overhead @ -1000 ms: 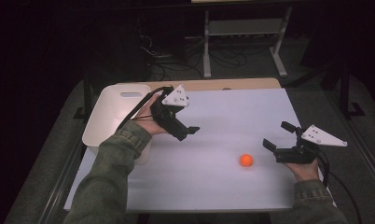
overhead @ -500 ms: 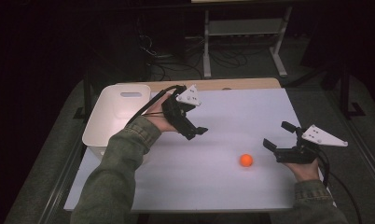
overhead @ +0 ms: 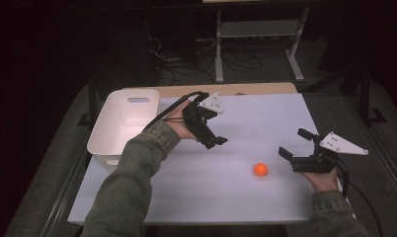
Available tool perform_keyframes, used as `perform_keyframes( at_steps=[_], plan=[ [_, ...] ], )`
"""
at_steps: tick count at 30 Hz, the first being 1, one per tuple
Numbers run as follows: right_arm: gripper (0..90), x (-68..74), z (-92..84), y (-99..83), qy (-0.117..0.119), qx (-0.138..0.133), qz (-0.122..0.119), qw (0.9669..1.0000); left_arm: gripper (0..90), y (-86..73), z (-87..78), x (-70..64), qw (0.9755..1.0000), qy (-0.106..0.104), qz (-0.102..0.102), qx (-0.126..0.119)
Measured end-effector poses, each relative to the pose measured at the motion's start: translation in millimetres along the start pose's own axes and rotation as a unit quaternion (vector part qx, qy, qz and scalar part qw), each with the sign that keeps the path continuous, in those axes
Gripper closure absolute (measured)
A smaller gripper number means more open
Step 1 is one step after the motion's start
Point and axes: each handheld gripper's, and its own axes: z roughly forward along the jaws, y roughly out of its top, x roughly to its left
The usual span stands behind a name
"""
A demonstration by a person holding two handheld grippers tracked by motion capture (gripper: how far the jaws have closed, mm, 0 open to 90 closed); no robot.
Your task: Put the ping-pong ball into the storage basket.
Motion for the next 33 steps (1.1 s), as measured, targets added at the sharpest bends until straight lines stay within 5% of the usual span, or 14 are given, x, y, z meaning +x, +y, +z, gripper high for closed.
perform_keyframes(
  at_steps=[13, 33],
  plan=[
    [0.0, -0.1, 0.3, -0.1, -0.001, 0.001, 0.0, 1.0, 0.0, 8.4, 20.9, -4.4, 0.9985, -0.013, 0.024, 0.047],
    [0.0, -0.4, -0.1, -0.3, -0.001, 0.001, 0.002, 1.0, 0.0, 12.7, 54.0, -10.9, 0.9971, -0.038, 0.029, 0.059]
  ],
)
